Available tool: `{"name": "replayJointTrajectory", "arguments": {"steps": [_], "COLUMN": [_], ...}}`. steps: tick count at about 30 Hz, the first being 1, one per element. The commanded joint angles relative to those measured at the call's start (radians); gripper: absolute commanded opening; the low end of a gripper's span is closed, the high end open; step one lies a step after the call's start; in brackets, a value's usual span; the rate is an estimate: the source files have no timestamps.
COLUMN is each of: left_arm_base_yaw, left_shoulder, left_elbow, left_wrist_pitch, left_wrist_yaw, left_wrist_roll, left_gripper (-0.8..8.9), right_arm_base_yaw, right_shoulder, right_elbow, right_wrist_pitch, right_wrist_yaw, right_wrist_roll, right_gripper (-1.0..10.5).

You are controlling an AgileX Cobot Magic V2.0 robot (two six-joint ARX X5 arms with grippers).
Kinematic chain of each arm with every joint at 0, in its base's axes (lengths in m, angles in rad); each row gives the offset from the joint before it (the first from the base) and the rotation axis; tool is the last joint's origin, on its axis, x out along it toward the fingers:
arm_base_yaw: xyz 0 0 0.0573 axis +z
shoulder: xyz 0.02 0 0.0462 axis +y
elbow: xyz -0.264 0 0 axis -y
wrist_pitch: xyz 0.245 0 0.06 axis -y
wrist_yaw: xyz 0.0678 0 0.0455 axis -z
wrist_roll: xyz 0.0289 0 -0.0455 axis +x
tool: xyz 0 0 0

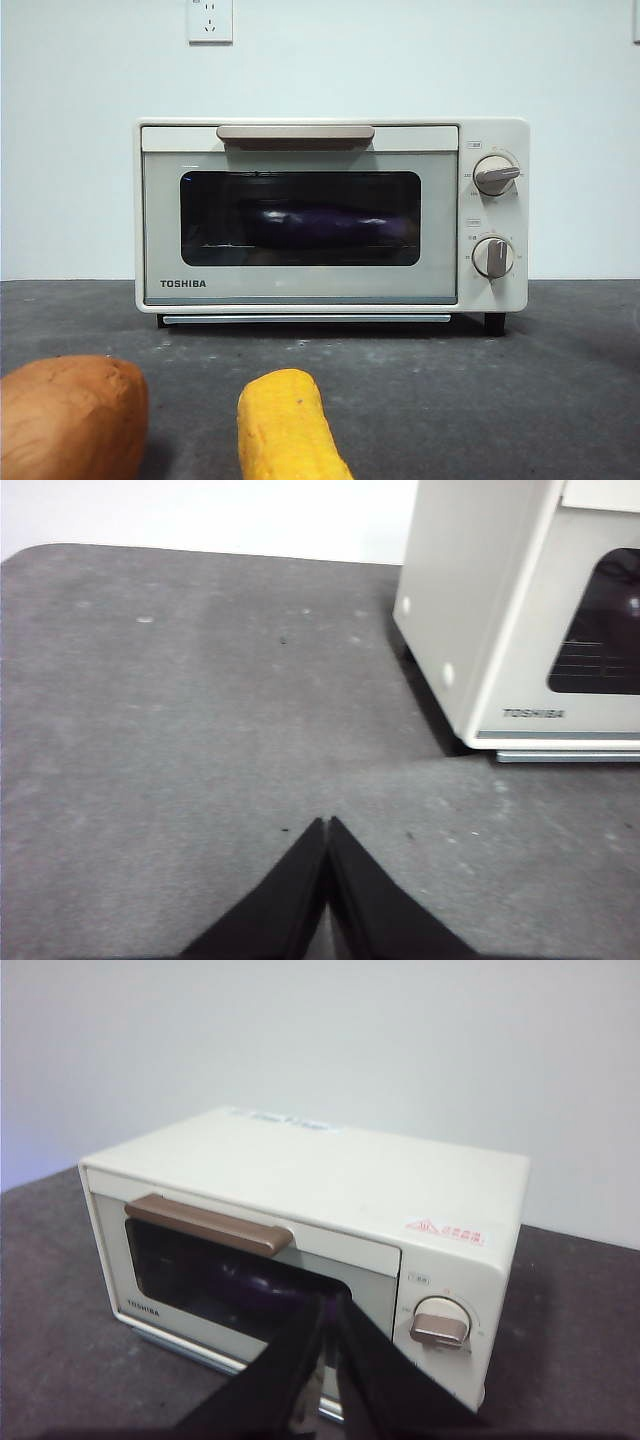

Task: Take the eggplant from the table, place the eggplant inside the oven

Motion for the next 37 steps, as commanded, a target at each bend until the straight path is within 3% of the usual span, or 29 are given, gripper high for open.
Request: {"name": "replayJointTrajectory", "arguments": {"steps": [1,28,37], "left_arm_base_yaw": [-0.013,-0.016,-0.016], "left_shoulder": [-0.002,-0.002,-0.002], "left_elbow": [-0.024,-0.024,-0.024], "left_wrist_pitch": [-0.005,-0.004,-0.004], "left_wrist_yaw": [-0.015,-0.014,-0.014], "left_wrist_roll": [-0.003,-0.003,-0.003], "left_gripper": [0.08,0.08,0.08], "right_arm_base_yaw": [0.01,0.01,-0.026], "right_shoulder": [-0.013,-0.137,-0.137], "right_elbow": [0.008,0.008,0.004], "right_wrist_pitch": [0.011,0.011,0.002], "right_wrist_yaw": [0.002,0.002,0.0], "right_wrist_roll": [0.013,0.012,-0.2], "right_gripper": [0.0,0.0,0.0]}}
